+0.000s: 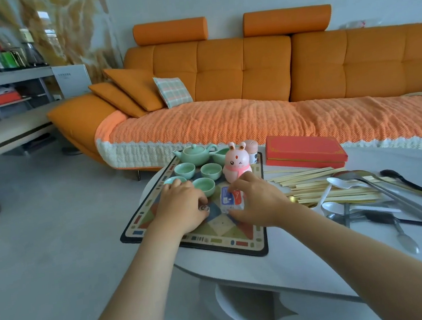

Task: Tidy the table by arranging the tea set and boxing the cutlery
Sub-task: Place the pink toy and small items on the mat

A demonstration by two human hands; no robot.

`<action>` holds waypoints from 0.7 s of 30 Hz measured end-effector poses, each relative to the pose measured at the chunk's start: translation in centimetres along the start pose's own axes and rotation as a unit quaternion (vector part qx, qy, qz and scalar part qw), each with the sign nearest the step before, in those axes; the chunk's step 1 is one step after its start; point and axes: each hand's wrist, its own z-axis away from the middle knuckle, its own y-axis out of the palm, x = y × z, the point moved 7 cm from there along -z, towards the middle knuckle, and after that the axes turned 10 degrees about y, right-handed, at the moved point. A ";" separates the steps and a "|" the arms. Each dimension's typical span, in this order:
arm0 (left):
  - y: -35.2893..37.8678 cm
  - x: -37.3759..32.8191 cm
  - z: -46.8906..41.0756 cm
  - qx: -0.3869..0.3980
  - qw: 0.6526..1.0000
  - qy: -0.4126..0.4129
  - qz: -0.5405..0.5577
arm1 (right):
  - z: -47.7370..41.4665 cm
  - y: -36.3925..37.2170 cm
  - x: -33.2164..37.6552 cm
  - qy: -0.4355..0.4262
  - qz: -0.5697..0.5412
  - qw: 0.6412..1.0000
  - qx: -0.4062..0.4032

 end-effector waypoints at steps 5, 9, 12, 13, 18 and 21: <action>0.2 -0.3 -0.1 -0.007 1.000 0.008 0.001 | -0.2 0.4 0.3 0.008 -0.001 1.000 -0.010; -0.8 -0.4 -0.3 -0.038 0.999 -0.008 0.029 | 0.0 0.4 0.4 0.007 0.009 1.000 -0.009; -2.7 -1.4 -1.0 -0.105 0.992 -0.001 0.075 | 0.3 -0.7 -0.3 0.017 -0.012 1.000 -0.015; -3.2 -2.0 -1.4 -0.119 0.988 0.003 0.097 | 0.3 -1.5 -0.8 0.025 -0.035 0.999 -0.021; -3.8 -6.2 -4.4 -0.141 0.968 0.021 0.206 | -0.1 -5.7 -5.7 0.059 -0.077 0.994 -0.049; -2.8 -10.1 -7.3 -0.109 0.966 0.045 0.229 | -0.5 -7.2 -10.0 0.104 -0.032 0.993 -0.044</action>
